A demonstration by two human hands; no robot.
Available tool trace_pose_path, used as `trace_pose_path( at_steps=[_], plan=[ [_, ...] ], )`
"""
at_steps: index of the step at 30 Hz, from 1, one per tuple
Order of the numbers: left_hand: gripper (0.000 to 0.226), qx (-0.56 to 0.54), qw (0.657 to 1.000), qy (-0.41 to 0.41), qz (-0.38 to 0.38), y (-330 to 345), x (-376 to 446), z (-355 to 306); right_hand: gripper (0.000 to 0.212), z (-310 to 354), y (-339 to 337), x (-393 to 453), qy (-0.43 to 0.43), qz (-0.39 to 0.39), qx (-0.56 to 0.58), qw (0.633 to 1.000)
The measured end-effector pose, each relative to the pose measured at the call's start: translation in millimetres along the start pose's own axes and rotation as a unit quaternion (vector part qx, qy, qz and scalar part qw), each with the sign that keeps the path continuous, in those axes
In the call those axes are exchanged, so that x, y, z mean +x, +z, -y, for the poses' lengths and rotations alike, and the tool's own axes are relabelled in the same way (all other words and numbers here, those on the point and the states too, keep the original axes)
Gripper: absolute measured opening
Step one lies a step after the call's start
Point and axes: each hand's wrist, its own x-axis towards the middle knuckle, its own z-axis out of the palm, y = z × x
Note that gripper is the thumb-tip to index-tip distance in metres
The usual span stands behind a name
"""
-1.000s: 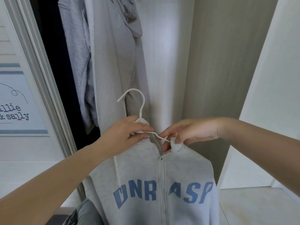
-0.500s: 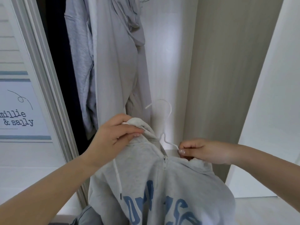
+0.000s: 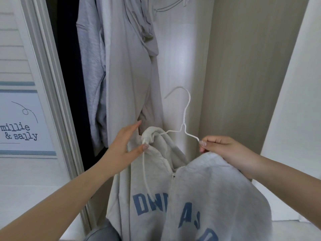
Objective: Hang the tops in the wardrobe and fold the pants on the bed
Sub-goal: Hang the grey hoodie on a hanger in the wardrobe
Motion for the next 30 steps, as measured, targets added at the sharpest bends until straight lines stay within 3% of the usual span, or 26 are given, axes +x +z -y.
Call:
trace_pose_path(
  at_steps=[4,5,7,11,14,17,20,24,30],
  plan=[
    [0.024,-0.079,0.997,0.005,-0.004,14.9,24.1,-8.3,0.010,18.3,6.6,7.2,0.022,0.039,0.089,0.995],
    [0.021,-0.116,0.993,-0.006,-0.007,17.2,34.4,-9.6,0.014,23.0,5.0,10.3,0.024,0.057,0.109,0.992],
    [0.023,-0.198,0.979,-0.042,-0.015,25.2,48.7,-8.3,0.033,24.0,2.8,10.1,0.022,0.081,0.174,0.981],
    [0.034,-0.319,0.941,-0.103,-0.039,38.5,87.2,-21.5,0.068,44.5,0.3,17.3,-0.075,0.097,0.270,0.955],
    [0.034,-0.380,0.918,-0.114,-0.025,48.6,118.4,-34.9,0.070,61.9,3.3,29.3,-0.137,0.084,0.271,0.949],
    [0.042,-0.419,0.902,-0.097,-0.020,44.4,151.5,-45.6,0.055,70.6,4.6,52.2,-0.161,0.076,0.285,0.942],
    [0.050,-0.426,0.900,-0.083,-0.043,27.6,184.7,-57.3,0.042,79.0,1.4,82.4,-0.173,0.057,0.249,0.951],
    [0.065,-0.382,0.916,-0.058,-0.105,-3.9,234.3,-71.8,0.051,96.5,-6.0,119.2,-0.207,0.057,0.216,0.953],
    [0.066,-0.311,0.925,0.005,-0.219,-76.3,310.9,-105.6,0.060,134.5,-12.1,168.4,-0.278,0.060,0.130,0.950]
  ],
)
